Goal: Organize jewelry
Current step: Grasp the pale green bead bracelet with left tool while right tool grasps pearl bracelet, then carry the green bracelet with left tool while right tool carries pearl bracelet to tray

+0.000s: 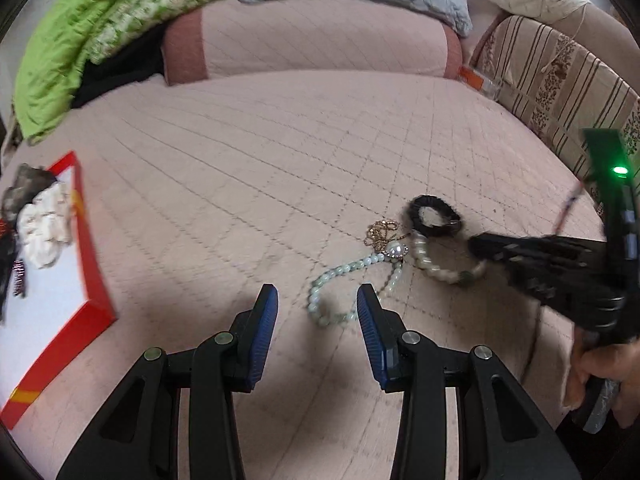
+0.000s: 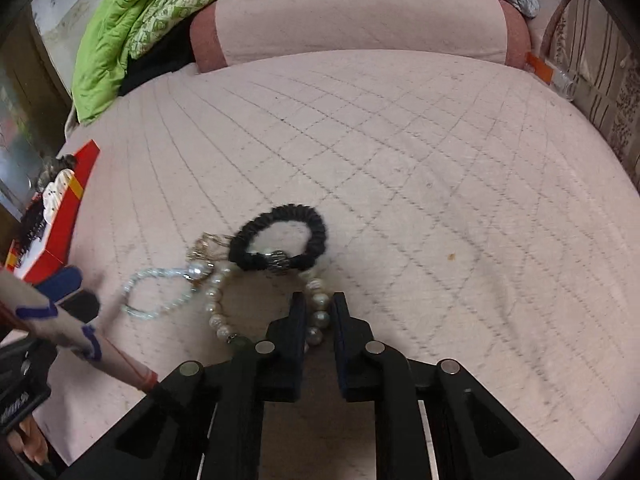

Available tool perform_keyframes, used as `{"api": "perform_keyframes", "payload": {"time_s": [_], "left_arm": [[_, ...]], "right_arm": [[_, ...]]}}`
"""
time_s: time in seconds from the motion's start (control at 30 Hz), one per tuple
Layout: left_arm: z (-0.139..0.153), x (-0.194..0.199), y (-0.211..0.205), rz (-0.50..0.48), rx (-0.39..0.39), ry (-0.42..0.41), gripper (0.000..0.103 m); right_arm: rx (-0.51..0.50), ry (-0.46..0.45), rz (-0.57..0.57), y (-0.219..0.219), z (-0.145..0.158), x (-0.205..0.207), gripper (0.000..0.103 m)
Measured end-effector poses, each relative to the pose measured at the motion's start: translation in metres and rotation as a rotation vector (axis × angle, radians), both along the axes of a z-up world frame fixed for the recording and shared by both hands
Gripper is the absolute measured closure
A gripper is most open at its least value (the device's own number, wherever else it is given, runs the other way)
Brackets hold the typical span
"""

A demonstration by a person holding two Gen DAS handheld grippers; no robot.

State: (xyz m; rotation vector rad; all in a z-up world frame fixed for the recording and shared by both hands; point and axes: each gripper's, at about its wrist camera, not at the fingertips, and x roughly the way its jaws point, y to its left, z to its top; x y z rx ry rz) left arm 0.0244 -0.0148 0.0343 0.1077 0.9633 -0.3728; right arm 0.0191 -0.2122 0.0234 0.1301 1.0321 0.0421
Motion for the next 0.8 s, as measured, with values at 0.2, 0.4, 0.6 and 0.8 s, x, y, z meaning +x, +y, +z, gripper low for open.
{"api": "perform_keyframes", "payload": {"time_s": [0.2,0.4,0.6,0.8], "left_arm": [[-0.017,0.015,-0.011,-0.028,0.026,0.059,0.063],[-0.024,0.014,-0.023,-0.020,0.073,0.008,0.082],[-0.018,-0.005,-0.015,-0.004,-0.017,-0.037,0.098],[0.006,-0.032,0.001,0.008,-0.071,-0.106,0.098]], "right_arm": [[0.025,-0.095,-0.140,-0.052,0.015,-0.021,0.092],[0.140,-0.219,-0.162,-0.059,0.037,-0.033,0.092],[0.187,-0.402,-0.133,-0.047,0.072,-0.051,0.092],[0.230,-0.496,-0.033,-0.028,0.089,-0.062,0.092]]}}
